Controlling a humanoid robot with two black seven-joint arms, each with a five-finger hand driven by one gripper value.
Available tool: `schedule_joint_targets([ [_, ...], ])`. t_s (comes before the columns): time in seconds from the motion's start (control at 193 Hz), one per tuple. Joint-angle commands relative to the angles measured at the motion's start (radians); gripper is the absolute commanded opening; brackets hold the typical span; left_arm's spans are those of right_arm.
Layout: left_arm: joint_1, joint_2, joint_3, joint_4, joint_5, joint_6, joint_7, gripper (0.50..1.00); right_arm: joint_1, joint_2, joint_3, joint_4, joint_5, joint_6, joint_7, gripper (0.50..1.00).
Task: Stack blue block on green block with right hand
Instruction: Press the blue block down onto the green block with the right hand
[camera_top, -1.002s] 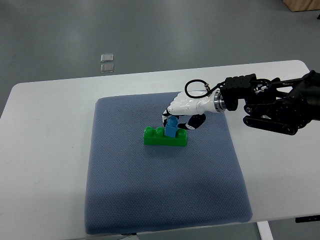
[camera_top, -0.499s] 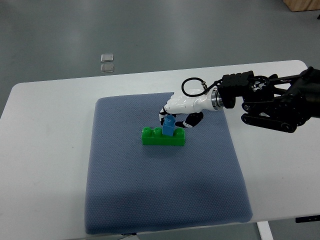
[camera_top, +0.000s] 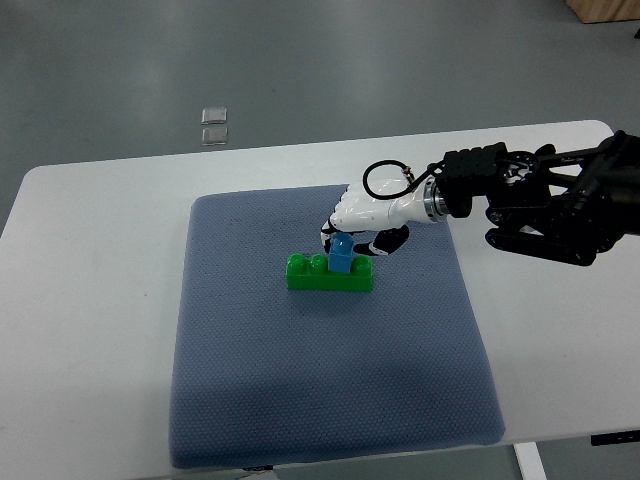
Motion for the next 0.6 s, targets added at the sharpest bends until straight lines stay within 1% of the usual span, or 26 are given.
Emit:
schedule_joint_targets([
  [0.0, 0.0, 0.0, 0.0, 0.0, 0.0, 0.0, 0.0, 1.0, 0.003, -0.001, 0.0, 0.001, -0.017, -0.016, -0.001, 0.537],
  [0.088, 0.0, 0.0, 0.0, 0.0, 0.0, 0.0, 0.0, 1.0, 0.005, -0.003, -0.002, 0.001, -0.025, -0.031, -0.001, 0.537],
  [0.457, 0.0, 0.0, 0.0, 0.0, 0.0, 0.0, 0.0, 1.0, 0.0, 0.0, -0.018, 0.018, -0.056, -0.043, -0.001, 0.535],
  [0.597, 0.0, 0.0, 0.0, 0.0, 0.0, 0.0, 0.0, 1.0, -0.004, 0.003, -0.031, 0.021, -0.075, -0.065, -0.003, 0.535],
])
